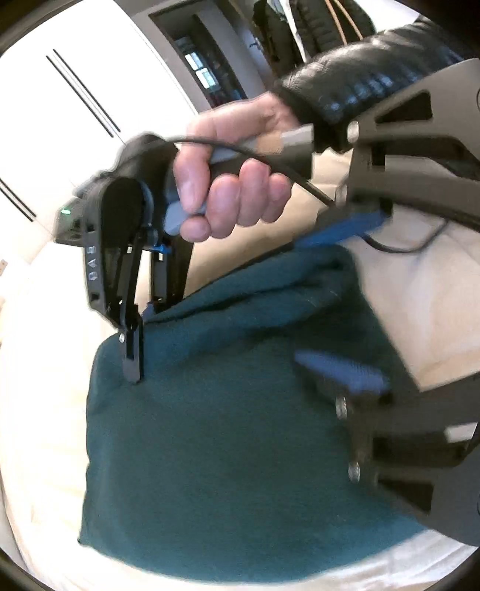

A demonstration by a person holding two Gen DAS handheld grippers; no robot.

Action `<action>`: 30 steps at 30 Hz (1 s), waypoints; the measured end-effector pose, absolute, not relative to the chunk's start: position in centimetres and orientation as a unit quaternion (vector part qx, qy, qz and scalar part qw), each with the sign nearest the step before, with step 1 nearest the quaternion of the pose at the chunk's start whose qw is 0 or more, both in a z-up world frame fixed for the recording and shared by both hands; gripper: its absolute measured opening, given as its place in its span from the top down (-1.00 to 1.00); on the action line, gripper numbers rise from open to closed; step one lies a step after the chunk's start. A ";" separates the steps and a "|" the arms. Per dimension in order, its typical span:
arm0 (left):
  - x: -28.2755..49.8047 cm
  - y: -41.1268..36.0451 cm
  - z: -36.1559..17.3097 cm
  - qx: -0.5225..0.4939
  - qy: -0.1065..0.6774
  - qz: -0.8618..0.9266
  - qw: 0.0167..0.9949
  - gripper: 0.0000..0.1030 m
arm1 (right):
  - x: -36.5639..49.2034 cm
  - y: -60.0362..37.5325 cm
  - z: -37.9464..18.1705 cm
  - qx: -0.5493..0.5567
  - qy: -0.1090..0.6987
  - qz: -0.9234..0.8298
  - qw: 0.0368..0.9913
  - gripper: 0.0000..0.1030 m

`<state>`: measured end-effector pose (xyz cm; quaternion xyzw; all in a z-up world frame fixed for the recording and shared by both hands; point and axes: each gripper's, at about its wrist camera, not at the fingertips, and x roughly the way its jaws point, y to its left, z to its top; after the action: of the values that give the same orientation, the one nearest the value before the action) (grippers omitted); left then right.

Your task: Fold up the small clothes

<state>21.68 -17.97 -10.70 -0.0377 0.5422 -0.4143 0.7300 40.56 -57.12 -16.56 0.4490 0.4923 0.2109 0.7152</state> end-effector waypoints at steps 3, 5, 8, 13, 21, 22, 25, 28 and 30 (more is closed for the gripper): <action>21.0 -14.3 -9.2 -0.050 0.520 -0.428 0.737 -0.24 | 39.4 -57.3 -16.1 0.460 0.483 0.217 0.712 0.28; 22.0 -11.9 -8.4 -0.060 0.502 -0.416 0.756 -0.24 | 38.7 -56.9 -15.4 0.460 0.477 0.220 0.716 -0.05; 25.0 -8.1 -8.4 -0.088 0.488 -0.391 0.776 -0.24 | 37.0 -54.8 -14.6 0.427 0.487 0.227 0.727 -0.11; 27.4 -5.7 -9.8 -0.103 0.501 -0.351 0.784 -0.24 | 37.6 -53.2 -15.2 0.393 0.510 0.197 0.739 0.24; 28.3 -6.1 -10.3 -0.097 0.505 -0.348 0.784 -0.25 | 35.9 -54.9 -13.7 0.385 0.487 0.177 0.764 0.71; 28.3 -6.0 -9.9 -0.095 0.502 -0.351 0.785 -0.25 | 35.8 -55.3 -13.4 0.386 0.483 0.177 0.766 0.72; 28.2 -5.9 -9.5 -0.095 0.494 -0.361 0.785 -0.24 | 35.4 -56.2 -13.1 0.388 0.478 0.177 0.768 0.72; 28.2 -6.1 -9.4 -0.086 0.489 -0.363 0.788 -0.25 | 34.4 -57.0 -14.1 0.393 0.479 0.172 0.766 0.72; 27.8 -6.5 -10.2 -0.081 0.492 -0.365 0.786 -0.24 | 34.2 -57.3 -15.2 0.409 0.474 0.167 0.761 0.72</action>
<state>27.81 -6.48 -10.23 -0.0814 0.4925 -0.3652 0.7858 34.24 -57.34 -15.17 0.4092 0.4745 0.1667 0.7614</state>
